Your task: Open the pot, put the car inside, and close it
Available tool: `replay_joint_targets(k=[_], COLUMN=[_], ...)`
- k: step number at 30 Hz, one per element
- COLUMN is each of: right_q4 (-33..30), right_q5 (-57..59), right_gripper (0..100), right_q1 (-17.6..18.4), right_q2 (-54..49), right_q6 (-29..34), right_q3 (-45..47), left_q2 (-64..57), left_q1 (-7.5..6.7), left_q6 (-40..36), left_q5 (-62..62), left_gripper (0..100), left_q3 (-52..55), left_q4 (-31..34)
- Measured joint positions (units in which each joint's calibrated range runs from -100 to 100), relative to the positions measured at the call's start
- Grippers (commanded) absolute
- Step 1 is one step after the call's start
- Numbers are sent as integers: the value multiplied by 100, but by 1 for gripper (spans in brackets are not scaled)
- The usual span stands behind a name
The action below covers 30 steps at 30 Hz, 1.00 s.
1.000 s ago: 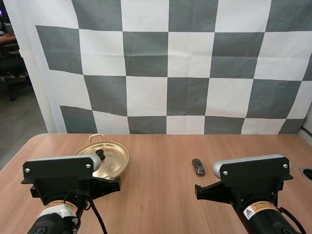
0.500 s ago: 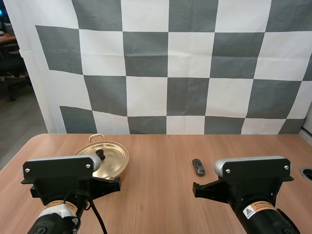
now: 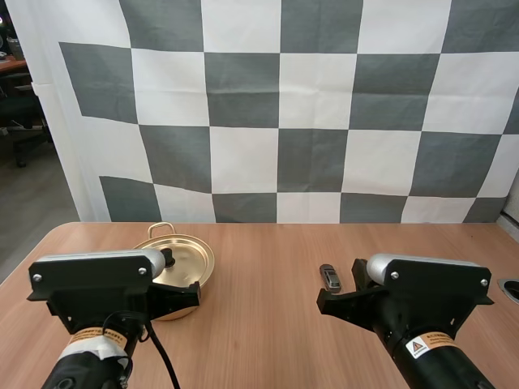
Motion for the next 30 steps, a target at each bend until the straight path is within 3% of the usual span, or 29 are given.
replay_joint_targets(k=[9, 13, 17, 23, 30], right_q4=[-1227, -1417, -1634, -2588, -3457], right_q5=[452, 178, -801, -2330, -4131], right_gripper=[0, 0, 0, 0, 0], right_q1=[0, 0, 0, 0, 0], right_q2=[0, 0, 0, 0, 98], right_q6=[-15, -26, -210, -878, -830], right_q3=[0, 0, 0, 0, -810], left_q2=[0, 0, 0, 0, 34], left_q1=[0, 0, 0, 0, 0], left_q6=[158, 158, 175, 332, -67], left_q5=[-16, -16, -192, -1489, -2527], left_gripper=[0, 0, 0, 0, 0], left_q3=[0, 0, 0, -44, -1234], left_q4=[462, 751, 1181, 2220, 3208])
